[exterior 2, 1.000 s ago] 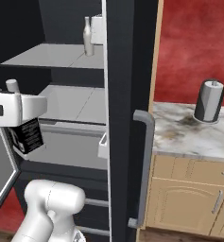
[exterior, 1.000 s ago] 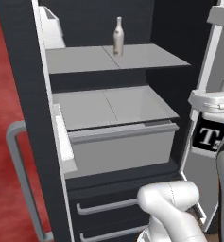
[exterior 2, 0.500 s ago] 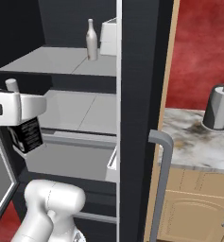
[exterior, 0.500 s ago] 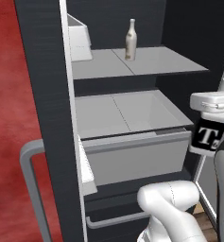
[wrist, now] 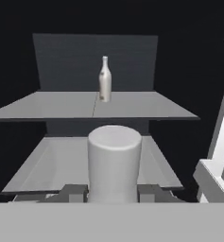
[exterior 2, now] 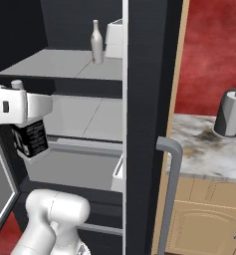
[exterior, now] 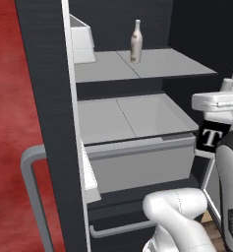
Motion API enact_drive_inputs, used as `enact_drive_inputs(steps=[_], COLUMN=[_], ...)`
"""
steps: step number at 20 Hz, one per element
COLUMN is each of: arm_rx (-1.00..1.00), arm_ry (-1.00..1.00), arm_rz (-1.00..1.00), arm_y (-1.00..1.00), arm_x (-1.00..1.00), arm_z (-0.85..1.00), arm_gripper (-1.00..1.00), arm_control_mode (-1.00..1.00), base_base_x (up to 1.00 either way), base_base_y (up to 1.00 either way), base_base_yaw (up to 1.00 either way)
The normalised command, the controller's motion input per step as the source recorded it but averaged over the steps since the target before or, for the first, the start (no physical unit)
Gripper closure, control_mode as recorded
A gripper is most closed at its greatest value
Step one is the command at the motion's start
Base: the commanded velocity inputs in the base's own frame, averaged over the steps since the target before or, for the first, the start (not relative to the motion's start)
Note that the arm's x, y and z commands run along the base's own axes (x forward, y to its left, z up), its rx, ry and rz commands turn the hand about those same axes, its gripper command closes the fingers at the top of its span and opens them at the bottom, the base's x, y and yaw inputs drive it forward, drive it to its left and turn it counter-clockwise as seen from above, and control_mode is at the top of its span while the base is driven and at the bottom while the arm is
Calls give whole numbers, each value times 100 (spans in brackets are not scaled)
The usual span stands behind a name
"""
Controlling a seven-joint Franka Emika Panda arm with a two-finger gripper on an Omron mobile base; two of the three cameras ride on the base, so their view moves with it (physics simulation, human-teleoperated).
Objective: Place the liquors on the top shelf of the fridge to keep them out of children's reach, and place the lime on lower shelves for easy access.
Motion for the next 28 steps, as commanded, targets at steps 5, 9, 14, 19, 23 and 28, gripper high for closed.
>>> enact_drive_inputs(steps=[5,9,14,19,23,28], arm_rx=[-3,-2,-1,-2,0,0], arm_ry=[0,0,0,-4,-14,-13], arm_rz=[5,5,4,3,3,3], arm_y=[9,10,16,17,19,7], arm_x=[11,14,30,35,41,42], arm_z=[17,31,39,17,0,0], arm_gripper=[100,100,100,100,100,100], arm_control_mode=[-100,-100,-100,-100,-100,-100], base_base_x=[0,0,0,0,0,0], base_base_y=[0,0,0,0,0,0], base_base_yaw=[0,0,0,0,0,0])
